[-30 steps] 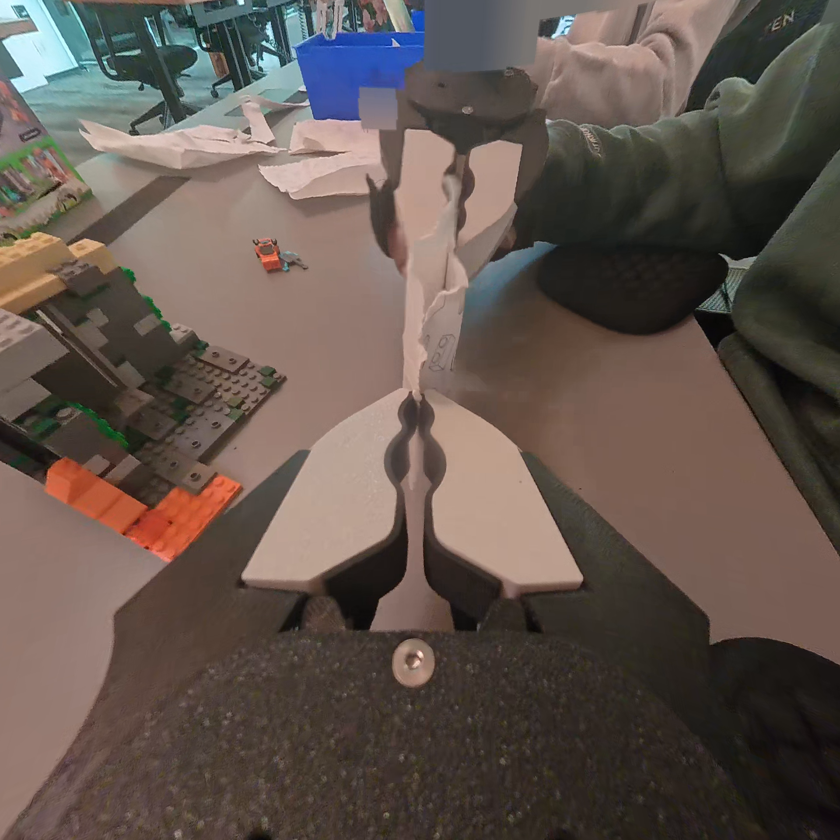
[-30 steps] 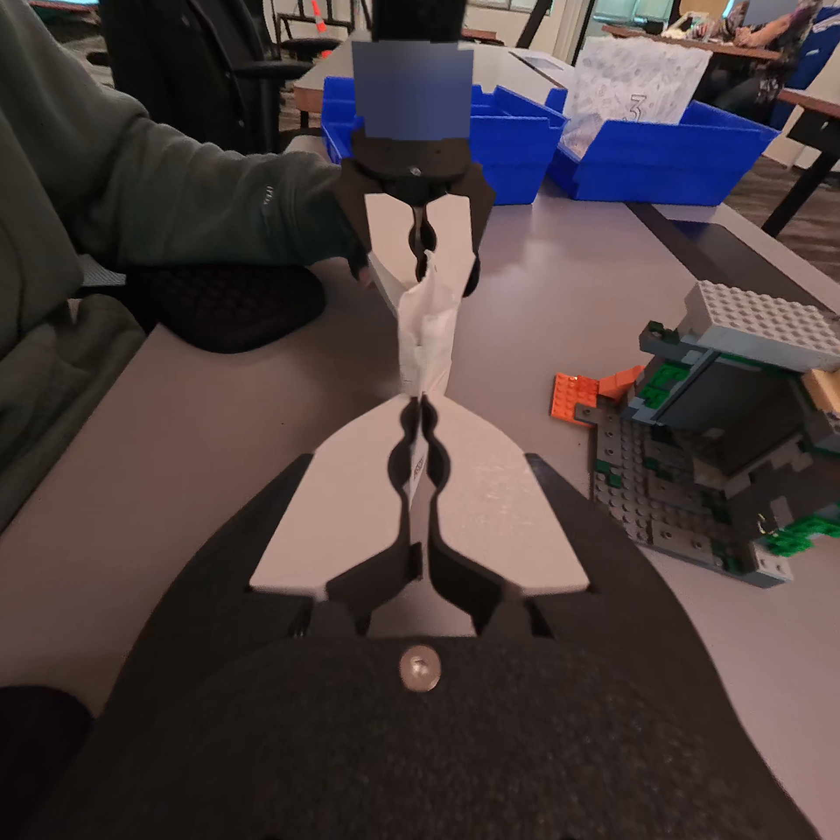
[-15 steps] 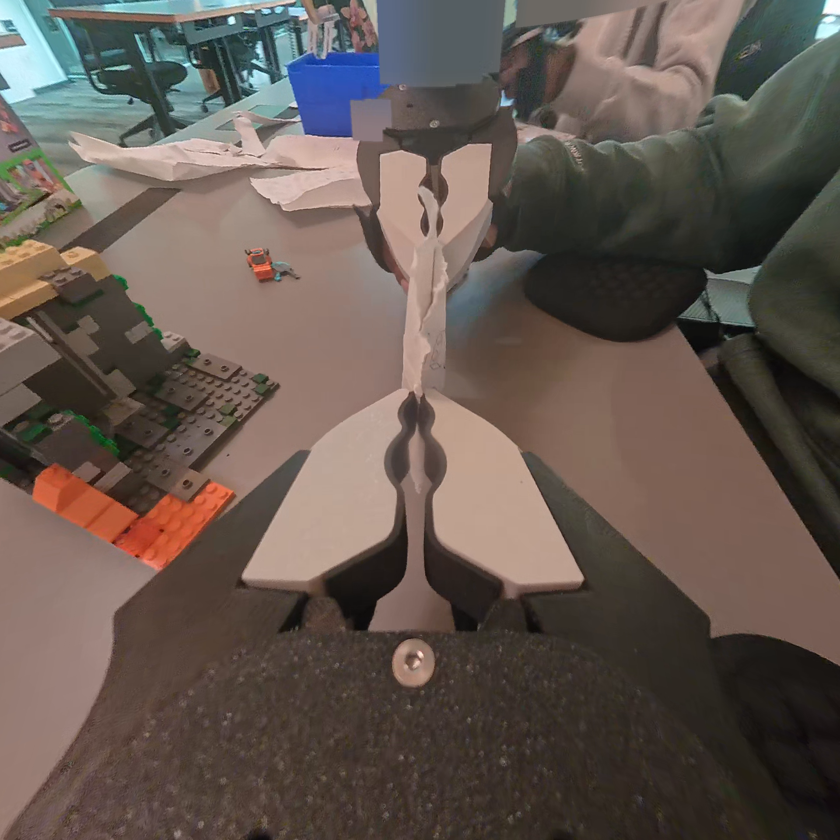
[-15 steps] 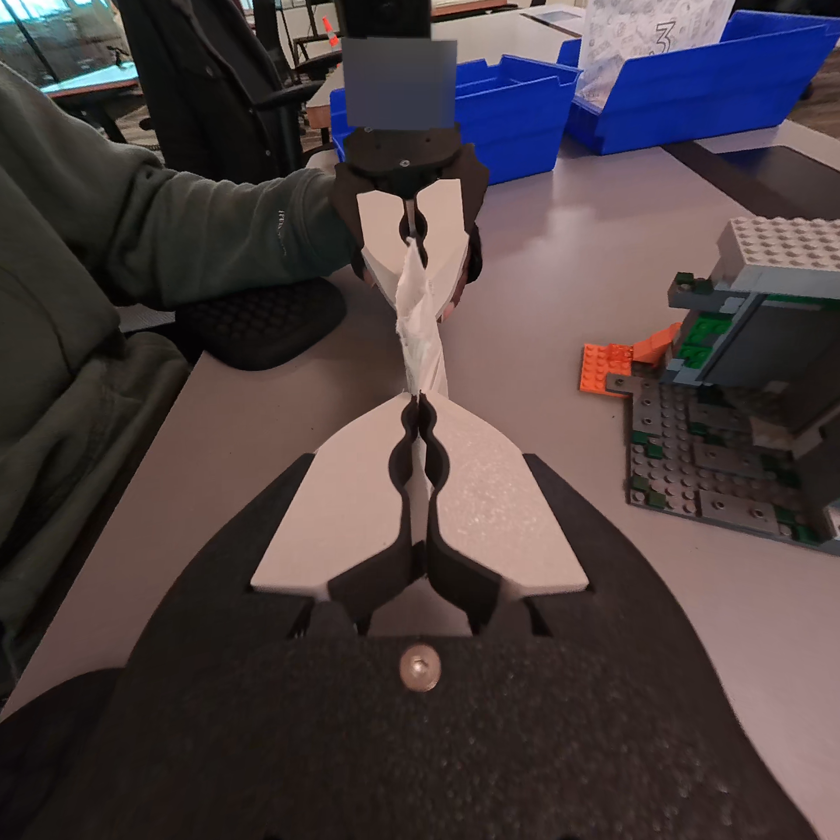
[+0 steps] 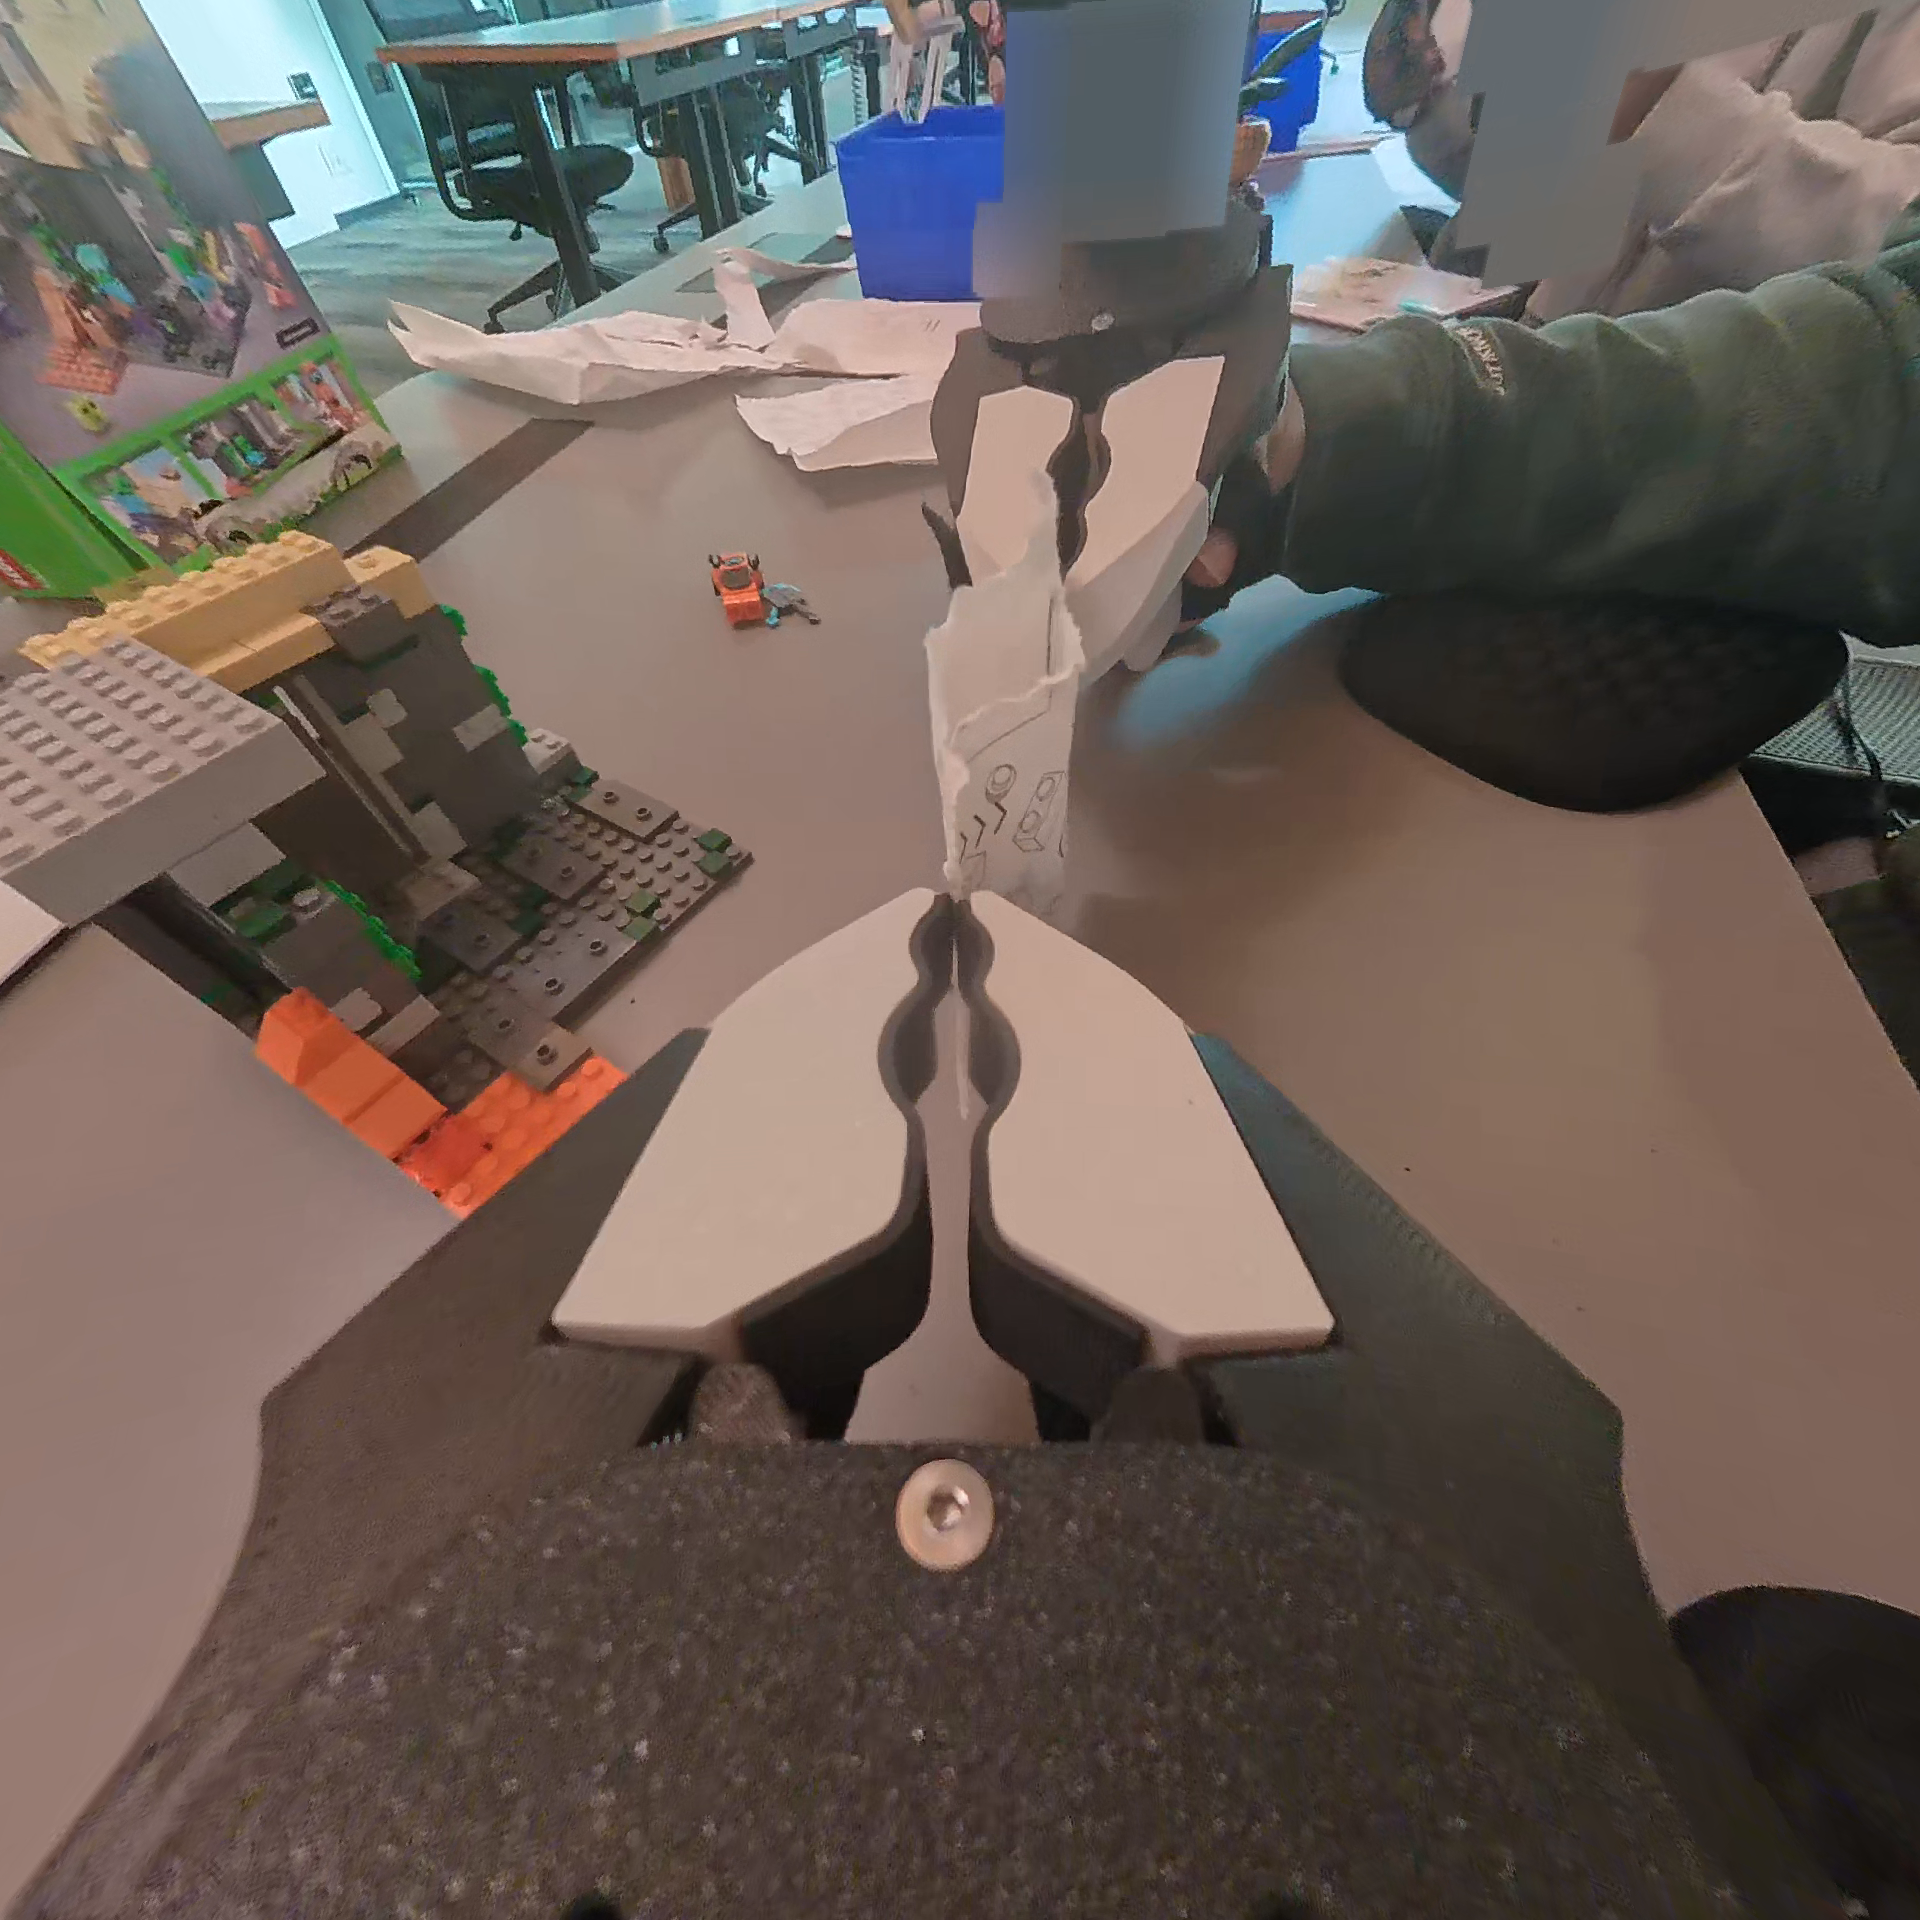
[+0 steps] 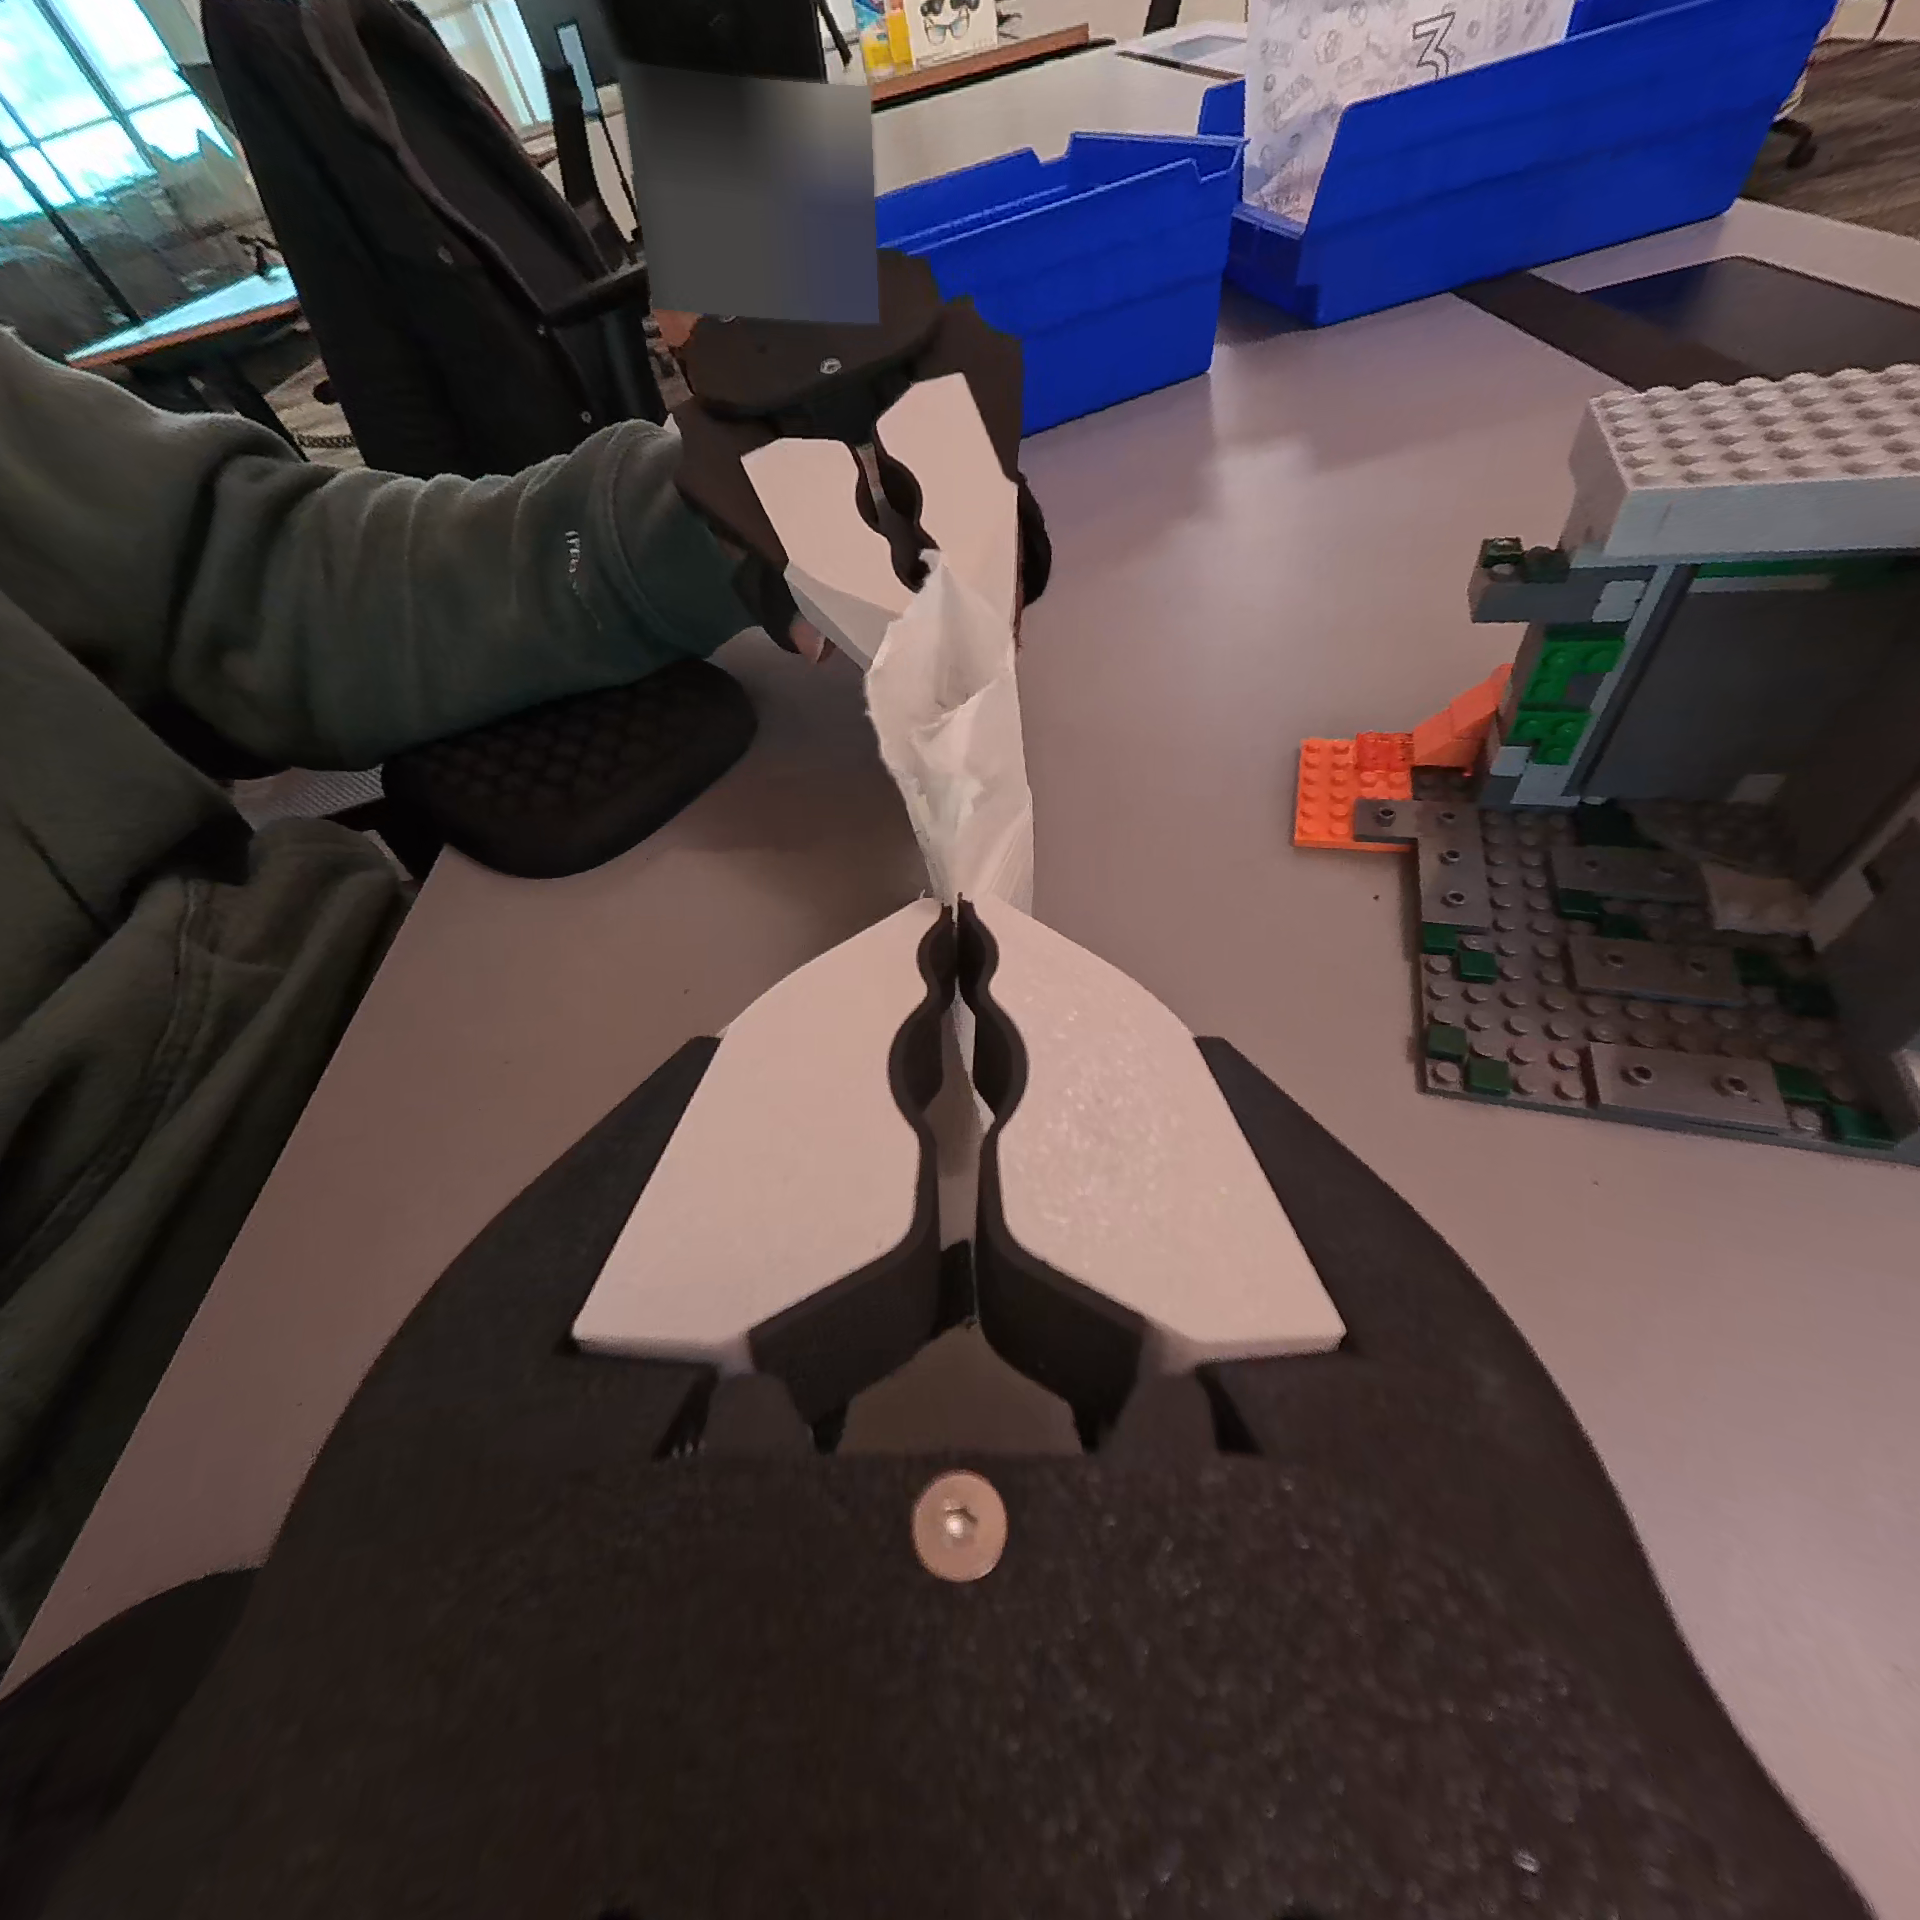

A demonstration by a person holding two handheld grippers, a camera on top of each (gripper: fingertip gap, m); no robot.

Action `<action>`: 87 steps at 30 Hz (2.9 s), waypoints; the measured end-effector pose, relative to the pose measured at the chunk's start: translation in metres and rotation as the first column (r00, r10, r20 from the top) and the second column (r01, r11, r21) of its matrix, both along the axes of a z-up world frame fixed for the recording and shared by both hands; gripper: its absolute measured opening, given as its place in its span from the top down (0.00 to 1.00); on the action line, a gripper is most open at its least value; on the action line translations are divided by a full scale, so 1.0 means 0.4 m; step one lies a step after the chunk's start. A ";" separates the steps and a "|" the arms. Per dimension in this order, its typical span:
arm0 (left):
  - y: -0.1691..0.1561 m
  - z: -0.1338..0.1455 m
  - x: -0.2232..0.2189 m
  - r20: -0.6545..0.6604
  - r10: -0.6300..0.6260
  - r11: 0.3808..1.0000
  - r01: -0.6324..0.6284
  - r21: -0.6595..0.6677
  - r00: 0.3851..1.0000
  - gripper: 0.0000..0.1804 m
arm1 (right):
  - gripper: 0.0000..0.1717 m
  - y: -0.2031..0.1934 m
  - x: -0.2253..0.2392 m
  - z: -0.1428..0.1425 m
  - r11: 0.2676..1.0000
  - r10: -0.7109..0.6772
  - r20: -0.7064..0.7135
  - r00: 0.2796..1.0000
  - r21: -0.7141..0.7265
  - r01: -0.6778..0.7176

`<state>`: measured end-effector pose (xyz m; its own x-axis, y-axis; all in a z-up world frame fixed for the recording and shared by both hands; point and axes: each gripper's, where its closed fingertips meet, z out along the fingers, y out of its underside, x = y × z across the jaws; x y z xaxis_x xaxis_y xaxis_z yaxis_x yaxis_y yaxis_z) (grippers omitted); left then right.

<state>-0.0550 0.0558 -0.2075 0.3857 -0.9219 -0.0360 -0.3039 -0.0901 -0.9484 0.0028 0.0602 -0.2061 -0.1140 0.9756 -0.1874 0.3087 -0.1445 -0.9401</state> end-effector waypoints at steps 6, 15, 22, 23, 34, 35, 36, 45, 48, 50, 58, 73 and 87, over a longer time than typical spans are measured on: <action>0.002 -0.005 -0.006 -0.004 0.007 0.999 -0.007 -0.037 1.000 1.00 | 1.00 0.017 -0.005 -0.020 0.999 -0.042 0.022 0.999 0.027 0.041; 0.003 -0.023 -0.004 -0.001 0.001 0.994 -0.001 -0.105 1.000 1.00 | 1.00 0.012 -0.018 -0.026 0.992 -0.048 0.029 0.998 0.115 0.044; 0.003 -0.007 0.017 0.039 -0.002 0.995 0.006 -0.097 0.999 1.00 | 1.00 0.023 0.009 -0.009 0.999 -0.036 0.040 0.999 -0.020 0.037; 0.006 -0.005 0.019 0.046 0.005 0.997 -0.001 -0.082 0.999 1.00 | 1.00 0.024 0.011 -0.007 0.999 -0.041 0.041 0.998 -0.028 0.042; 0.013 0.002 0.030 0.083 0.015 0.998 -0.010 -0.057 0.996 0.99 | 1.00 0.021 0.012 0.049 0.989 -0.037 -0.085 0.996 -0.147 0.024; 0.009 0.004 0.031 0.087 0.005 0.998 0.000 -0.064 0.996 1.00 | 1.00 0.022 0.012 0.049 0.989 -0.037 -0.085 0.996 -0.146 0.025; 0.008 0.005 0.031 0.084 0.004 0.998 0.002 -0.069 0.996 1.00 | 1.00 0.022 0.013 0.049 0.989 -0.038 -0.088 0.995 -0.149 0.024; 0.040 0.028 -0.058 -0.056 -0.054 0.992 0.047 -0.115 0.997 1.00 | 0.96 0.040 0.007 0.041 0.993 -0.092 -0.077 0.993 -0.080 0.086; 0.093 0.042 -0.150 -0.163 -0.047 0.987 0.020 -0.162 0.985 1.00 | 0.96 0.055 0.018 0.037 0.991 -0.111 -0.073 0.991 -0.087 0.105; 0.133 0.047 -0.216 -0.241 -0.047 0.978 -0.004 -0.208 0.969 1.00 | 0.96 0.062 0.023 0.027 0.990 -0.117 -0.058 0.991 -0.087 0.112; 0.264 -0.022 -0.458 -0.593 -0.158 0.876 -0.166 -0.454 0.789 1.00 | 0.96 0.067 0.026 -0.006 0.991 -0.111 -0.003 0.994 -0.078 0.110; 0.559 -0.141 -0.652 -0.928 -0.080 0.936 -0.293 -0.195 0.363 0.98 | 0.96 0.092 0.038 -0.036 0.985 -0.140 0.031 0.990 -0.099 0.143; 0.596 -0.133 -0.673 -0.906 0.113 0.950 -0.313 -0.022 0.408 0.83 | 0.96 0.092 0.038 -0.036 0.985 -0.140 0.031 0.990 -0.100 0.143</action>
<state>-0.3242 0.2944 -0.2608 0.4145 -0.8424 -0.3442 -0.9095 -0.3971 -0.1233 0.0182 0.0969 -0.2205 0.0296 0.9574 -0.2872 0.3006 -0.2826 -0.9109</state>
